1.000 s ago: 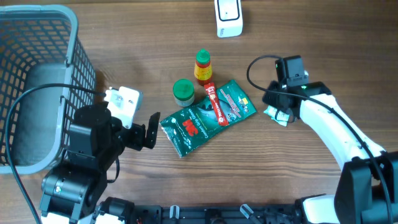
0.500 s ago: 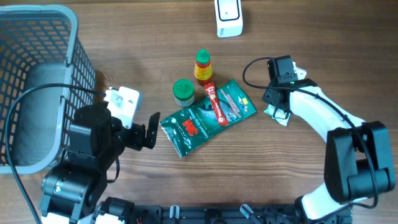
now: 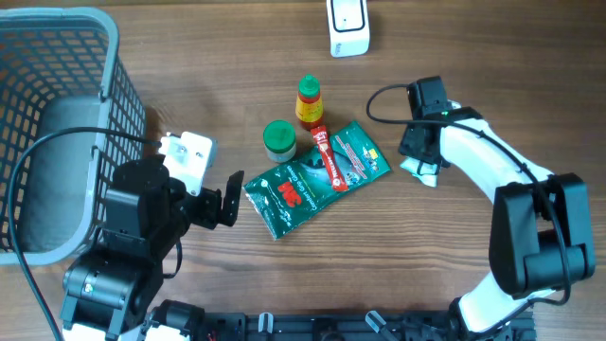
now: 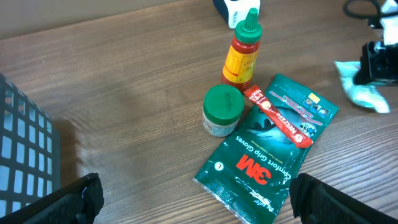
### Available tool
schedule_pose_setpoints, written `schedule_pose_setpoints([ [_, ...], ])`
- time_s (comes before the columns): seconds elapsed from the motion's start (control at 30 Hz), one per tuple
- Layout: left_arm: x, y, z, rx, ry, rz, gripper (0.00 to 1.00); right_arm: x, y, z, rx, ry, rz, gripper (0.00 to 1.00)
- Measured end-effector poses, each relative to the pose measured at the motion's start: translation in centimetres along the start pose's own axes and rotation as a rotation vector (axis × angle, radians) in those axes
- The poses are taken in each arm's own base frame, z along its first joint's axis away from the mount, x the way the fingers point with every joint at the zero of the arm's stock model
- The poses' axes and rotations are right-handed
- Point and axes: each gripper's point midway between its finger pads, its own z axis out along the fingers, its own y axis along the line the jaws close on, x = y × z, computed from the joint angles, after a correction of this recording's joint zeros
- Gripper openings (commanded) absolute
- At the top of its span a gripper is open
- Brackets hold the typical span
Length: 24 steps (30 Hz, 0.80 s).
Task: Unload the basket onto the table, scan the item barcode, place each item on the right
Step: 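Lift the wipes pack and hold it under the white scanner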
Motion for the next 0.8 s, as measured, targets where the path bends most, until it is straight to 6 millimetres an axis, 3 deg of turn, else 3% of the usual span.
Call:
schedule_pose_setpoints([
  [0.13, 0.0, 0.0, 0.0, 0.000, 0.000, 0.000, 1.00, 4.0, 4.1, -1.9, -0.295, 0.230, -0.151, 0.05],
  [0.27, 0.0, 0.0, 0.0, 0.000, 0.000, 0.000, 1.00, 6.7, 5.6, -4.4, -0.566, 0.396, -0.195, 0.05],
  [0.43, 0.0, 0.0, 0.0, 0.000, 0.000, 0.000, 1.00, 7.6, 5.7, -8.1, -0.863, 0.491, -0.194, 0.04],
  [0.6, 0.0, 0.0, 0.0, 0.000, 0.000, 0.000, 1.00, 7.7, 7.3, -12.0, -1.122, 0.516, -0.176, 0.04],
  [0.7, 0.0, 0.0, 0.0, 0.000, 0.000, 0.000, 1.00, 8.2, 8.0, -15.1, -1.266, 0.599, -0.079, 0.04],
  [0.8, 0.0, 0.0, 0.0, 0.000, 0.000, 0.000, 1.00, 8.6, 8.1, -17.0, -1.318, 0.686, 0.018, 0.04],
])
